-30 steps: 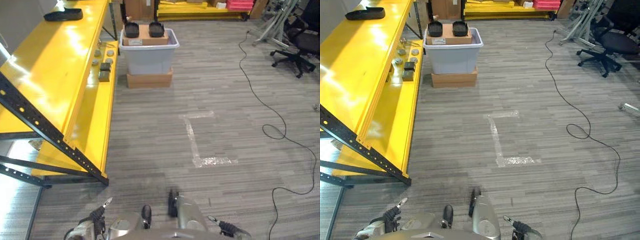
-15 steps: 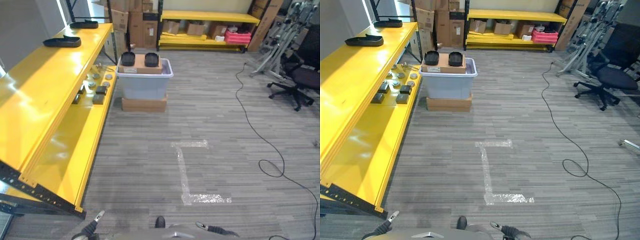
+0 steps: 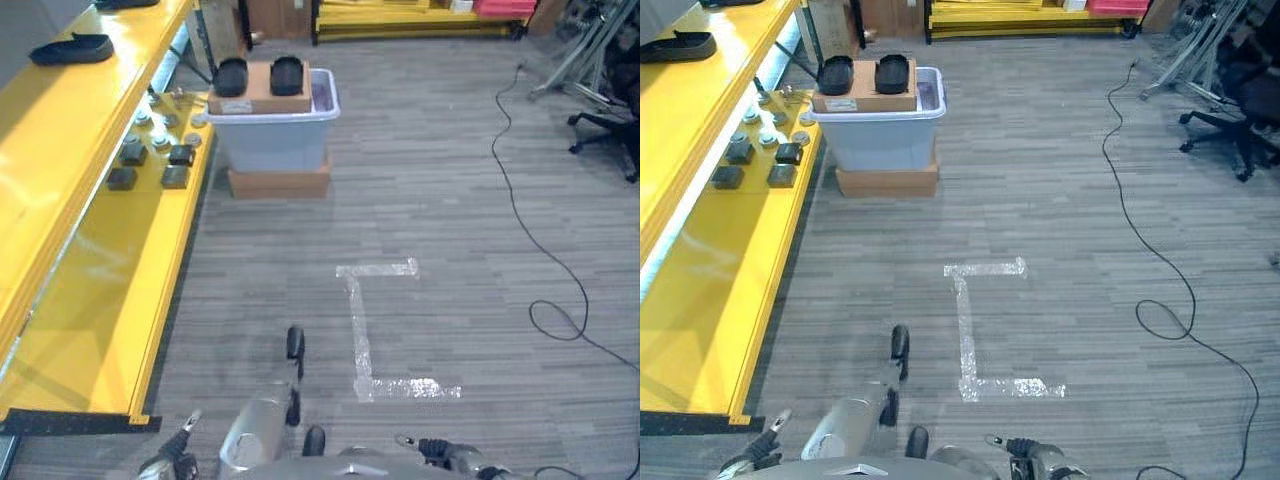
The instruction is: Move parts from the plastic box to the shelf.
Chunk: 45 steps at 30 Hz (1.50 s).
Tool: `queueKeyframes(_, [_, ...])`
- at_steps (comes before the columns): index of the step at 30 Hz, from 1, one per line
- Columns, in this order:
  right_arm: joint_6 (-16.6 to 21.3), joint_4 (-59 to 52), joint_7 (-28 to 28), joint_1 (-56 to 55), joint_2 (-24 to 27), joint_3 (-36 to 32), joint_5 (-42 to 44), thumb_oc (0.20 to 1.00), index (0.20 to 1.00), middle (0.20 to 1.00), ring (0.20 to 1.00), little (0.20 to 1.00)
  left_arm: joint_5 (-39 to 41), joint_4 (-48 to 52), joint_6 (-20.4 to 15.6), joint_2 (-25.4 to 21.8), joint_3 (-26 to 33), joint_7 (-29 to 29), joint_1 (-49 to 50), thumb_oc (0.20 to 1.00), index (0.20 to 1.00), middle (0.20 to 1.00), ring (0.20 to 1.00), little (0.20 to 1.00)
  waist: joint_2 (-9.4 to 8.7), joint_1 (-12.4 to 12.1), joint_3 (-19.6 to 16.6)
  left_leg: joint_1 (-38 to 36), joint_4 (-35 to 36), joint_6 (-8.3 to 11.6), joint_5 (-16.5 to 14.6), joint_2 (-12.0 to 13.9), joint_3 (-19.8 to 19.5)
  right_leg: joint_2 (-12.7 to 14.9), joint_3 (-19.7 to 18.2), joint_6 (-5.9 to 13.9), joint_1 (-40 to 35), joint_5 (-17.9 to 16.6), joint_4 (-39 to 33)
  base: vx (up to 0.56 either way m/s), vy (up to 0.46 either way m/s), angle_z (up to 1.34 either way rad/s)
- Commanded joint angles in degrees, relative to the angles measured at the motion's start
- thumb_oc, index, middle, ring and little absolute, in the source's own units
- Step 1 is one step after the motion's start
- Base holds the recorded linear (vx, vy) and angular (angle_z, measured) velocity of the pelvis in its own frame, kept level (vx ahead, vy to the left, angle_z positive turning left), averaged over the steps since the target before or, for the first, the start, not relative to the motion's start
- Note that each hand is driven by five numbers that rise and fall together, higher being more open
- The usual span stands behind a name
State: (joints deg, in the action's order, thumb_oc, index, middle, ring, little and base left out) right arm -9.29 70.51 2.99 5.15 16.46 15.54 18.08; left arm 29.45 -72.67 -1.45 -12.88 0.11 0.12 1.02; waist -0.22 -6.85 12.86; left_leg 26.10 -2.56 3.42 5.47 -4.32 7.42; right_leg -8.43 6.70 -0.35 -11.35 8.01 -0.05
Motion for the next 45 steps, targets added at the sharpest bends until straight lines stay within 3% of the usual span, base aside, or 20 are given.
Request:
queueKeyframes(1, [-0.4, -0.9, -1.7, -3.9, 0.0, -0.6, -1.3, 1.0, 1.0, 1.0, 1.0, 1.0, 1.7, 2.0, -2.7, -0.9, 0.4, 1.9, 0.4, 1.0, 1.0, 1.0, 1.0, 1.0, -0.85, -2.9, -2.0, -4.0, -5.9, -3.54, 3.8, 0.6, -1.2, 4.4, -5.2, 2.3, 3.0, 0.0, 9.5, 0.58, 0.141, -0.62])
queueKeyframes(4, [0.1, -1.1, -1.4, -3.5, -0.3, -1.5, -1.1, 1.0, 1.0, 1.0, 1.0, 1.0, 1.0, 1.6, -2.6, -1.8, 1.2, 2.8, 0.4, 1.0, 1.0, 1.0, 1.0, 1.0, -2.2, -4.2, -3.1, -5.4, -9.5, -5.36, 1.1, 0.0, -1.1, 7.3, -3.8, 3.84, -0.2, 0.8, 13.7, 0.46, 0.153, -0.84])
queueKeyframes(5, [0.4, -1.9, -1.8, -3.6, -0.7, -2.0, 0.4, 1.0, 1.0, 1.0, 1.0, 1.0, 0.2, 1.4, -2.8, -2.2, 0.9, 2.6, 0.1, 1.0, 1.0, 1.0, 1.0, 1.0, -2.66, -4.2, -4.1, -9.0, -8.0, -7.7, -1.5, -1.6, -1.0, 9.8, -1.5, 6.42, 0.5, -3.2, 23.2, 0.48, 0.254, -0.71])
queueKeyframes(7, [0.2, -3.7, -3.5, -3.6, -0.9, -2.9, 2.0, 1.0, 1.0, 1.0, 1.0, 1.0, 0.3, 1.7, -3.2, -2.2, -0.3, 3.2, 0.1, 1.0, 1.0, 1.0, 1.0, 1.0, -1.25, -3.6, -5.1, -12.3, -6.7, -9.82, -3.7, -1.9, -2.0, 11.3, -1.2, 8.48, 6.2, -8.3, 36.5, 0.49, 0.328, -0.45])
queueKeyframes(8, [-0.1, -4.6, -4.2, -3.3, -1.1, -3.0, 2.2, 1.0, 1.0, 1.0, 1.0, 1.0, 1.7, 2.0, -3.5, -2.4, -0.9, 4.1, 0.0, 1.0, 1.0, 1.0, 1.0, 1.0, -0.82, -3.3, -4.9, -13.4, -6.8, -10.68, -5.0, -2.1, -2.2, 12.4, -1.1, 8.43, 11.0, -9.2, 42.3, 0.35, 0.251, -0.22])
queueKeyframes(10, [-0.2, -5.4, -4.6, -2.7, -1.1, -2.7, 3.1, 1.0, 1.0, 1.0, 1.0, 1.0, 3.3, 2.7, -3.3, -2.7, -1.6, 5.0, -0.4, 1.0, 1.0, 1.0, 1.0, 1.0, -0.24, -2.9, -4.6, -14.0, -7.4, -11.29, -6.1, -2.0, -3.0, 11.8, -0.6, 7.49, 15.5, -8.7, 43.3, 0.22, 0.057, 0.0])
queueKeyframes(12, [0.7, -5.8, -4.0, -2.3, -1.0, -2.4, 4.2, 1.0, 1.0, 1.0, 1.0, 1.0, 3.3, 3.8, -2.7, -3.7, -2.0, 5.0, -1.2, 1.0, 1.0, 1.0, 1.0, 1.0, -0.08, -2.2, -3.9, -15.3, -7.6, -11.58, -6.9, -2.4, -5.1, 10.3, 0.8, 6.72, 19.7, -8.3, 39.4, 0.3, -0.054, 0.23])
queueKeyframes(14, [1.4, -6.4, -3.2, -2.3, -0.4, -2.2, 5.8, 1.0, 1.0, 1.0, 1.0, 1.0, 2.5, 4.8, -1.3, -4.2, -1.9, 4.8, -2.1, 1.0, 1.0, 1.0, 1.0, 1.0, -0.67, -1.2, -3.0, -18.0, -7.5, -10.93, -7.9, -3.4, -7.4, 9.8, 2.3, 6.93, 23.6, -10.4, 28.4, 0.39, -0.124, 0.66])
queueKeyframes(19, [1.2, -6.1, -0.6, -3.2, 1.4, -3.9, 5.9, 1.0, 1.0, 1.0, 1.0, 1.0, 1.1, 3.2, -2.5, -4.3, -1.0, 3.0, -1.6, 1.0, 1.0, 1.0, 1.0, 1.0, -3.56, 2.4, -1.9, -24.6, -9.3, -9.87, -14.4, -5.2, -11.7, 13.9, -0.9, 9.93, 26.7, -18.1, 1.4, 0.62, -0.203, 0.57])
queueKeyframes(20, [2.3, -5.4, 0.5, -4.2, 1.2, -5.8, 3.2, 1.0, 1.0, 1.0, 1.0, 1.0, -0.1, 2.4, -3.7, -4.0, -1.2, 2.4, -1.2, 1.0, 1.0, 1.0, 1.0, 1.0, -3.14, 3.5, -1.6, -28.2, -9.3, -9.57, -16.9, -3.5, -13.5, 14.9, -2.4, 10.94, 28.7, -18.5, -5.0, 0.9, -0.341, 0.23])
queueKeyframes(26, [4.4, -0.9, 0.4, -3.8, 0.8, -7.6, 2.3, 1.0, 1.0, 1.0, 1.0, 1.0, -0.3, 1.6, -3.4, -3.4, -1.7, 2.1, -0.6, 1.0, 1.0, 1.0, 1.0, 1.0, -4.52, 3.8, -2.7, -32.1, -13.3, -7.23, -22.4, 0.9, -14.2, 16.6, -2.3, 10.22, 23.7, -18.2, -3.6, 0.64, -0.254, 0.64])
queueKeyframes(29, [4.1, -0.5, -0.5, -3.3, 1.0, -7.4, 3.8, 1.0, 1.0, 1.0, 1.0, 1.0, -1.2, 1.5, -3.1, -2.6, -0.8, 1.4, -0.4, 1.0, 1.0, 1.0, 1.0, 1.0, -4.25, 4.0, -4.0, -36.0, -13.2, -3.77, -18.1, 6.9, -12.5, 14.9, -1.8, 8.08, 21.5, -16.6, 1.1, 0.56, -0.249, 0.67])
queueKeyframes(31, [4.0, -0.9, -0.8, -3.4, 1.8, -7.2, 4.1, 1.0, 1.0, 1.0, 1.0, 1.0, 0.1, 2.0, -2.9, -2.2, -0.4, 1.2, -0.4, 1.0, 1.0, 1.0, 1.0, 1.0, -4.27, 4.3, -5.2, -34.4, -18.7, -1.7, -11.1, 11.0, -10.7, 13.2, -1.3, 6.33, 19.5, -14.8, 1.9, 0.43, -0.244, 0.43])
queueKeyframes(34, [3.6, -1.3, -1.8, -3.8, 2.6, -7.2, 4.0, 1.0, 1.0, 1.0, 1.0, 1.0, 1.4, 2.8, -2.9, -2.0, -0.2, 1.9, -0.8, 1.0, 1.0, 1.0, 1.0, 1.0, -5.09, 4.3, -5.3, -29.2, -29.3, -1.61, -7.3, 12.8, -10.0, 12.2, -1.1, 4.45, 17.4, -13.4, 1.4, 0.33, -0.237, -0.21])
queueKeyframes(37, [3.7, -0.6, -3.0, -4.6, 3.7, -8.5, 3.8, 1.0, 1.0, 1.0, 1.0, 1.0, 1.7, 4.0, -1.8, -2.1, 0.0, 3.2, -1.6, 1.0, 1.0, 1.0, 1.0, 1.0, -5.86, 3.3, -4.0, -18.0, -37.8, -3.72, -8.4, 9.1, -10.1, 11.6, -0.4, 3.16, 14.8, -12.5, 0.9, 0.27, -0.129, 0.06])
queueKeyframes(38, [3.9, -0.1, -2.9, -4.6, 3.9, -9.1, 3.8, 1.0, 1.0, 1.0, 1.0, 1.0, 1.7, 3.7, -2.0, -2.1, -0.1, 3.0, -1.7, 1.0, 1.0, 1.0, 1.0, 1.0, -5.69, 3.1, -3.6, -17.0, -35.2, -4.19, -9.4, 8.4, -8.6, 11.5, 0.4, 3.34, 14.1, -12.2, 0.7, 0.27, 0.07, 0.09])
queueKeyframes(39, [4.2, 0.5, -2.5, -4.7, 4.2, -9.9, 4.0, 1.0, 1.0, 1.0, 1.0, 1.0, 2.7, 3.1, -2.4, -2.4, -0.4, 3.6, -1.8, 1.0, 1.0, 1.0, 1.0, 1.0, -5.06, 3.1, -3.0, -17.9, -25.2, -3.8, -8.9, 8.1, -5.1, 11.3, 2.1, 3.94, 12.2, -11.9, 0.1, 0.19, 0.084, -0.13])
queueKeyframes(40, [4.2, 0.5, -2.5, -4.7, 4.2, -9.9, 4.0, 1.0, 1.0, 1.0, 1.0, 1.0, 2.7, 3.1, -2.4, -2.4, -0.4, 3.6, -1.8, 1.0, 1.0, 1.0, 1.0, 1.0, -5.06, 3.1, -3.0, -17.9, -25.2, -3.8, -8.9, 8.1, -5.1, 11.3, 2.1, 3.94, 12.2, -11.9, 0.1, 0.21, 0.207, -0.1])
queueKeyframes(42, [5.6, -0.1, -3.2, -5.5, 4.2, -10.5, 5.4, 1.0, 1.0, 1.0, 1.0, 1.0, 1.4, 2.4, -1.8, -2.7, -0.6, 3.4, -2.3, 1.0, 1.0, 1.0, 1.0, 1.0, -3.03, 3.2, -2.4, -15.7, -9.6, -0.88, -2.2, 8.7, -2.8, 11.5, 3.5, 4.93, 9.2, -10.4, -1.0, 0.2, 0.337, 0.07])
queueKeyframes(45, [5.3, -1.3, -3.6, -5.5, 4.1, -9.9, 7.0, 1.0, 1.0, 1.0, 1.0, 1.0, 0.9, 1.8, -1.6, -2.3, -1.3, 3.6, -3.0, 1.0, 1.0, 1.0, 1.0, 1.0, -2.24, 3.5, -3.2, -19.1, -5.2, -1.46, -4.5, 6.7, -4.7, 12.6, 3.7, 5.2, 10.1, -9.5, 0.1, 0.09, 0.298, -0.12])
